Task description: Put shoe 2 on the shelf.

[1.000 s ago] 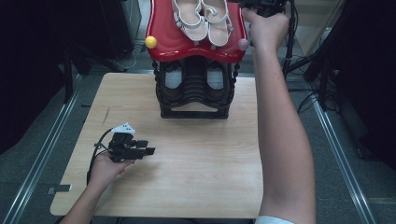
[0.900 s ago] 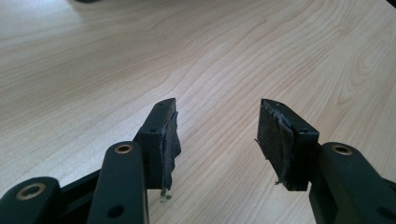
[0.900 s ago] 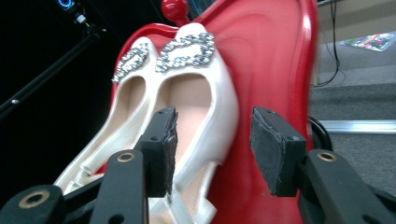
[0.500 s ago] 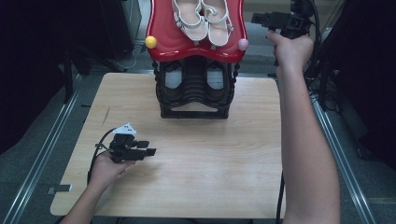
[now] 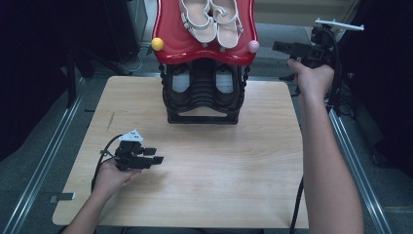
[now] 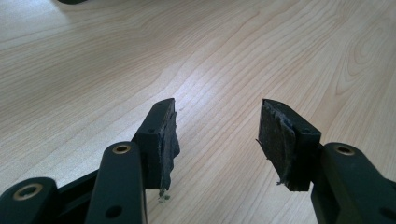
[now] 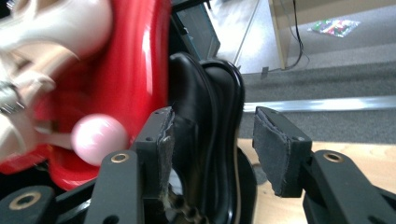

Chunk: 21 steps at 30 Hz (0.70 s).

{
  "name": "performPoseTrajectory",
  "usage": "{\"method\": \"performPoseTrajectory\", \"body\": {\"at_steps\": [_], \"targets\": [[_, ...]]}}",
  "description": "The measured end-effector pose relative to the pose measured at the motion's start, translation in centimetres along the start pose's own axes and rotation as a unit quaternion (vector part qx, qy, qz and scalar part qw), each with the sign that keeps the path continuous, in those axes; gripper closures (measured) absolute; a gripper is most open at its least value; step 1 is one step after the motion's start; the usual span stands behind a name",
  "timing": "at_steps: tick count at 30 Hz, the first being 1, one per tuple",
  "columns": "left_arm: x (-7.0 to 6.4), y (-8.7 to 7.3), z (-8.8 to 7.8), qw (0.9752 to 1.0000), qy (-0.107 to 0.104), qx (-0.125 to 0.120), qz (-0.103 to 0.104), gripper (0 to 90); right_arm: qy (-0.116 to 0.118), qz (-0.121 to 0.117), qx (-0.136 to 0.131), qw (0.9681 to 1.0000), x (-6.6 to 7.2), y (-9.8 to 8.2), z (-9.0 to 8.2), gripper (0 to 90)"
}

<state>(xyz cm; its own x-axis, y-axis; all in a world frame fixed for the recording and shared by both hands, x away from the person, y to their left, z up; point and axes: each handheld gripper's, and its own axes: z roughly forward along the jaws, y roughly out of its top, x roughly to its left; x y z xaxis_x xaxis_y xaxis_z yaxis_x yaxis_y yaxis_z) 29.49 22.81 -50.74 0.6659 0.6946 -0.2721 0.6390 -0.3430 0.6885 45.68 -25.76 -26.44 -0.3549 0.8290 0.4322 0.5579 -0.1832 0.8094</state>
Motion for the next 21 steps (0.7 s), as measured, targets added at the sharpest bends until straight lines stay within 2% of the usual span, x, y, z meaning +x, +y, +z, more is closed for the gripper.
{"method": "performPoseTrajectory", "body": {"at_steps": [9, 21], "targets": [[0.0, 0.0, 0.1, 1.0000, 0.002, 0.003, 0.003, 45.6, -0.005, -0.003, 0.016, 0.9998, -2.1, -3.3, 0.3, 47.6], [0.1, -0.1, 0.1, 1.0000, 0.002, 0.002, 0.004, 43.2, 0.005, -0.024, 0.048, 0.9985, -2.9, -8.0, 1.2, 45.6]]}}
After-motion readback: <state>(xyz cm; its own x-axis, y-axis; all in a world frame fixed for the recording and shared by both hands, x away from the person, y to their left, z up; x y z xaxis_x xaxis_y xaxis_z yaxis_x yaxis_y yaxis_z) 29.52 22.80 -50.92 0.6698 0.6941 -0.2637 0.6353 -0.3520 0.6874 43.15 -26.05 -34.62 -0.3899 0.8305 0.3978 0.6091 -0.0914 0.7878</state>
